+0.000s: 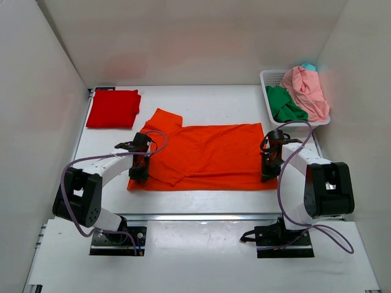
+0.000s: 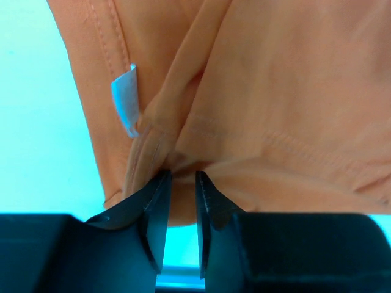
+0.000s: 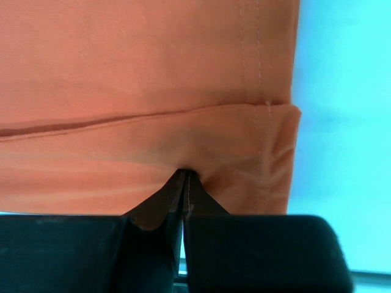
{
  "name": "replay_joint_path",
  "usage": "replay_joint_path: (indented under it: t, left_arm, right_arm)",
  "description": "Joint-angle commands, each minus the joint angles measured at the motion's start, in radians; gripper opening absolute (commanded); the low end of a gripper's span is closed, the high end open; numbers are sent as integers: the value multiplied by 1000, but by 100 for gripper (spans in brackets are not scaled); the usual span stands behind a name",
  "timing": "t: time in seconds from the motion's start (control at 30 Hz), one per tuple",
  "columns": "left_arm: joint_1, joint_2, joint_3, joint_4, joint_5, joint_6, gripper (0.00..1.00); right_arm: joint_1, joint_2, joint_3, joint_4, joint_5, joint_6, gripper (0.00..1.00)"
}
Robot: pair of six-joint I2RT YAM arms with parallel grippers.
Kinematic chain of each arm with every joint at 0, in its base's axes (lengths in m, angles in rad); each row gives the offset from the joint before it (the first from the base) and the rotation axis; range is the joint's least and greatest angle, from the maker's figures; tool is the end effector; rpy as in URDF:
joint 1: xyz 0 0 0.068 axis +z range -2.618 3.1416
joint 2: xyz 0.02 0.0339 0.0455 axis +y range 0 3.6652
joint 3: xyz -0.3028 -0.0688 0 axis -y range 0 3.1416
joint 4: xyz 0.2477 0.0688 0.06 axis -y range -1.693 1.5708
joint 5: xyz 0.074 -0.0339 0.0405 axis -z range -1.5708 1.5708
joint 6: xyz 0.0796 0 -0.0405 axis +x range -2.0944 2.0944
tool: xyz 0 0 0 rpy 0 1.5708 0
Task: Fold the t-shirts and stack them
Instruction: Fold the flattened tshirt in 1/3 of the way, then grap the side of the flattened tshirt furthest away from the robot with both arms
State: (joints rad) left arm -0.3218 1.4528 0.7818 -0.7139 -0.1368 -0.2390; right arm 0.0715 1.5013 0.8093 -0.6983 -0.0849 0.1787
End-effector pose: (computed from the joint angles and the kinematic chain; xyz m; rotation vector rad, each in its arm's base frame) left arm 0.2348 -0.0668 0.1570 0.1023 2.9214 0.1170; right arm 0.2544 0.0250 0.1529 0.1477 2.9654 0.1586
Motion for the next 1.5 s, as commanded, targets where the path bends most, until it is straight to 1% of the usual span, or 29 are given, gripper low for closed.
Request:
replay_joint_path:
  t: [0.0, 0.1, 0.13, 0.23, 0.27, 0.33, 0.4, 0.43, 0.47, 0.5, 0.53, 0.57, 0.6, 0.63, 0.7, 0.77, 0.9, 0.93, 0.97, 1.0, 1.03, 1.13, 1.2, 1.27, 1.4, 1.47]
  left_arm:
    - [-3, -58, 59, -82, 37, 40, 34]
    - [-2, -110, 97, -114, 78, 32, 41]
    - [3, -126, 131, -124, 92, 29, 44]
    - [33, -137, 253, -159, 152, 43, 50]
    - [32, -132, 308, -159, 152, 46, 52]
    - [42, -109, 411, -112, 144, 49, 53]
    - [69, -60, 479, -55, 150, 46, 52]
    - [91, -1, 517, -4, 148, 37, 52]
    - [96, 20, 539, 20, 152, 38, 53]
    - [107, 79, 574, 66, 146, 37, 60]
    - [112, 105, 594, 94, 140, 33, 63]
    - [116, 169, 634, 129, 97, 43, 64]
    - [133, 232, 675, 161, 83, 47, 65]
    - [141, 263, 724, 180, 69, 49, 65]
    - [159, 404, 793, 191, 82, 61, 65]
    - [171, 487, 858, 214, 77, 61, 67]
    - [156, 644, 963, 280, -24, 102, 70]
    - [155, 667, 1002, 268, -59, 115, 71]
    - [147, 716, 1033, 254, -63, 119, 71]
    - [139, 772, 1103, 202, -60, 122, 70]
    - [141, 805, 1179, 144, -50, 118, 70]
    - [133, 909, 1293, 32, 14, 116, 70]
    - [129, 929, 1300, 8, 48, 122, 68]
    - [121, 933, 1315, -24, 40, 116, 64]
    - [122, 986, 1361, -133, 45, 110, 64]
    - [128, 998, 1360, -163, 68, 110, 61]
  right_arm:
    - [13, -12, 27, -99, 77, -31, 1]
    - [59, -38, 73, -171, 82, -18, 1]
    - [68, -59, 96, -190, 83, -4, 1]
    - [74, -90, 175, -231, 83, 4, 4]
    - [73, -101, 212, -243, 85, 2, 7]
    - [70, -96, 284, -236, 83, 8, 9]
    - [65, -79, 323, -204, 103, 10, 11]
    - [60, -58, 347, -195, 91, 10, 12]
    - [63, -43, 369, -173, 100, 15, 13]
    - [65, -20, 393, -162, 93, 27, 13]
    - [70, -6, 407, -147, 97, 19, 13]
    - [77, 16, 430, -135, 94, 18, 14]
    - [88, 37, 448, -126, 94, 22, 14]
    - [86, 54, 471, -112, 70, 22, 14]
    - [90, 74, 502, -81, 56, 24, 14]
    - [99, 93, 524, -63, 51, 12, 14]
    - [99, 108, 551, -35, 39, 4, 14]
    - [97, 111, 554, -26, 34, 2, 14]
    - [96, 111, 553, -23, 28, 2, 14]
    - [93, 120, 557, -23, 27, 2, 14]
    - [97, 120, 559, -12, 24, 1, 15]
    - [74, 125, 559, -9, 11, 2, 15]
    - [65, 129, 550, 8, -3, 1, 15]
    - [62, 151, 565, 6, -10, -2, 15]
    - [59, 177, 591, -3, -3, -7, 16]
    - [65, 177, 590, 6, -7, -8, 16]
